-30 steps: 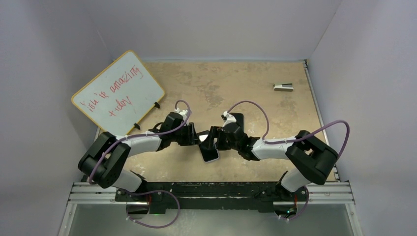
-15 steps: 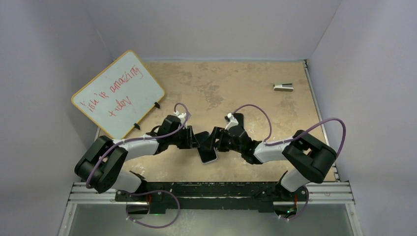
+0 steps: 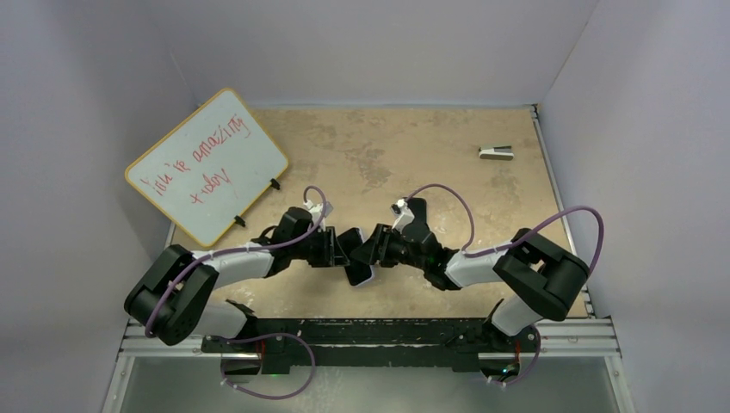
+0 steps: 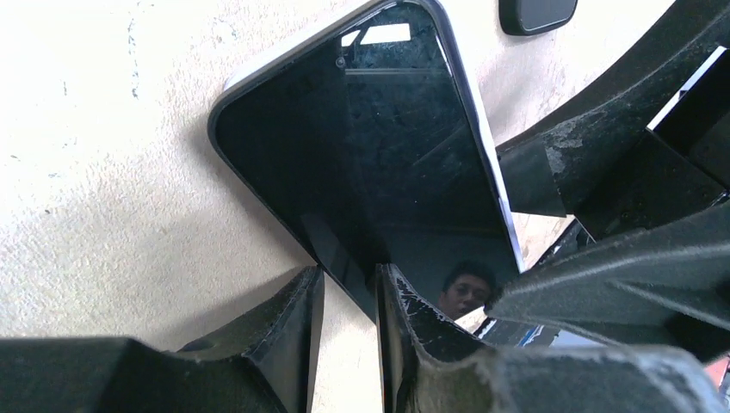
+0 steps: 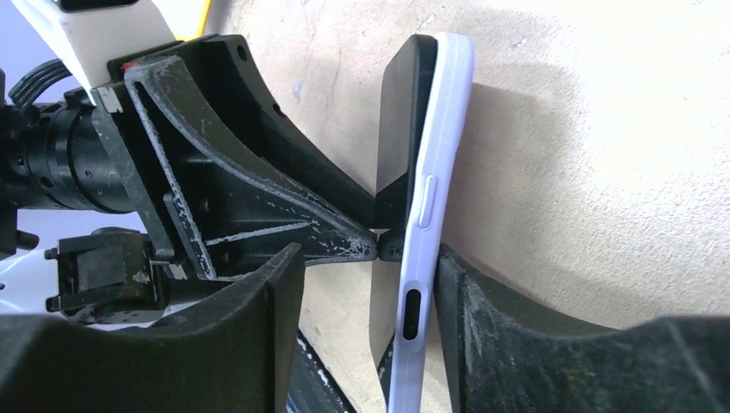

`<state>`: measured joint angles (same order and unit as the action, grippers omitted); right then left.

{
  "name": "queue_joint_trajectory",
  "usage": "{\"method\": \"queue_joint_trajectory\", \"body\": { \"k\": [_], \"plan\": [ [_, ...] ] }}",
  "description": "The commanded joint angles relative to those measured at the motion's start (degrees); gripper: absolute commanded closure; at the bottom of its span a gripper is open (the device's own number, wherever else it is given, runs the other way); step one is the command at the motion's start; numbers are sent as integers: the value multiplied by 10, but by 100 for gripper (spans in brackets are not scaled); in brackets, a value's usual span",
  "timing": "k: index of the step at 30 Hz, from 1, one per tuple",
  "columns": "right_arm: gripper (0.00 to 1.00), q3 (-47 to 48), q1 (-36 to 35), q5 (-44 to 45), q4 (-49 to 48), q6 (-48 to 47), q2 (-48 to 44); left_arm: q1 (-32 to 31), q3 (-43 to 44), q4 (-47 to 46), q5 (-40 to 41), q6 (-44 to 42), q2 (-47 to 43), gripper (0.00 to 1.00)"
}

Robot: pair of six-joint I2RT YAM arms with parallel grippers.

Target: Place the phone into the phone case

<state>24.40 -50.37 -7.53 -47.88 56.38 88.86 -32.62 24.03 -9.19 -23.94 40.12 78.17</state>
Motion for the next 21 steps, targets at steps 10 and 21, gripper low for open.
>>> {"method": "queue_joint_trajectory", "body": {
  "k": [10, 21],
  "plan": [
    [83, 43, -7, -12, 12, -21, 52, 0, -29, -91, -76, 12, -26, 70],
    [100, 21, -6, -8, 64, -73, -51, 33, 0, 54, -24, 12, -196, 43]
  ]
}}
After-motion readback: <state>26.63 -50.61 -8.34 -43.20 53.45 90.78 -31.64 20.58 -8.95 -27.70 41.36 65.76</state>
